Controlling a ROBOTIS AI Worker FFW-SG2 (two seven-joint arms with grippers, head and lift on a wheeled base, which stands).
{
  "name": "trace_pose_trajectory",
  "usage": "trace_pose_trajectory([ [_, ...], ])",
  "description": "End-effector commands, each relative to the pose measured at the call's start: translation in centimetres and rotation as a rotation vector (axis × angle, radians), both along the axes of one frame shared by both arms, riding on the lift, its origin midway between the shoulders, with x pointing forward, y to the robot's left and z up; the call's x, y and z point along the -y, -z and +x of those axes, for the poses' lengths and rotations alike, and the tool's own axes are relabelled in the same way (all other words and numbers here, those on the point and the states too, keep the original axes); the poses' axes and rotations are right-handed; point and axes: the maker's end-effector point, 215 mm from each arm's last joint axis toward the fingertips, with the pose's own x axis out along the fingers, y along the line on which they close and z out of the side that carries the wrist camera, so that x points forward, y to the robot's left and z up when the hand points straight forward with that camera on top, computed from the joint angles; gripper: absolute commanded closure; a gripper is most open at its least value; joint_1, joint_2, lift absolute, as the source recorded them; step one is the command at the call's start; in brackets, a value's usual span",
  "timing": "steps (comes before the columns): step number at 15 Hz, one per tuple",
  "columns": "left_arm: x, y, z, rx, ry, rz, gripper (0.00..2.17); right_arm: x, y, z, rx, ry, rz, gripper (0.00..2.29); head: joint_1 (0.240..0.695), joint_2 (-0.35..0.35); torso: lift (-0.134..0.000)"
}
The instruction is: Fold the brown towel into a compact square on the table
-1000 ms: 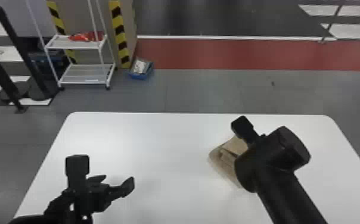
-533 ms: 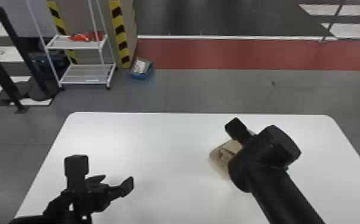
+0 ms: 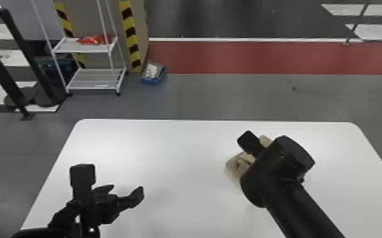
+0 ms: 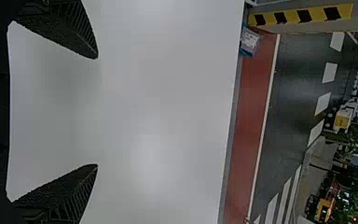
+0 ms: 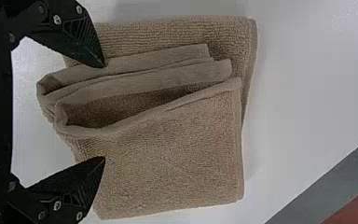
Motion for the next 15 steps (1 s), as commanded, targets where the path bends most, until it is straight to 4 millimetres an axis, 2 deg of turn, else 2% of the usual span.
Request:
trace_pose_trajectory([
  [1,-0.1,0.2,-0.1,-0.003,-0.001,-0.002,0.04,0.1,0.2,0.0,-0.006,0.001,-0.004,0.39,0.695,0.015,0.0],
  [3,-0.3,0.0,0.1,0.008,-0.004,-0.001,0.04,0.3,0.1,0.0,-0.003,0.011,0.002,0.69,0.695,0.012,0.0],
  [5,-0.3,0.0,0.1,0.008,-0.004,-0.001,0.04,0.1,0.0,0.3,0.013,0.003,-0.001,1.13,0.695,0.012,0.0],
  [6,-0.4,-0.1,0.2,0.009,-0.006,-0.001,0.04,-0.2,0.1,0.3,0.02,-0.003,0.01,1.28,0.695,0.011,0.0],
  [8,-0.5,-0.1,0.2,0.01,-0.006,-0.001,0.04,-1.3,0.1,0.6,0.036,-0.034,0.039,1.33,0.695,0.015,0.0],
  [11,-0.6,-0.1,0.2,0.01,-0.007,-0.005,0.04,-5.1,0.2,-0.2,0.03,-0.122,0.129,1.33,0.695,0.038,0.0],
  [12,-0.7,-0.1,0.3,0.01,-0.009,-0.005,0.04,-6.8,-0.3,-0.6,0.041,-0.153,0.159,1.33,0.695,0.05,0.0],
  [14,-0.8,-0.1,0.3,0.011,-0.01,-0.004,0.04,-8.7,-0.5,-1.9,0.04,-0.183,0.2,1.33,0.695,0.089,0.0],
  [15,-0.7,-0.1,0.2,0.011,-0.007,-0.006,0.04,-9.9,-1.4,-2.1,0.046,-0.198,0.235,1.33,0.695,0.101,0.0],
])
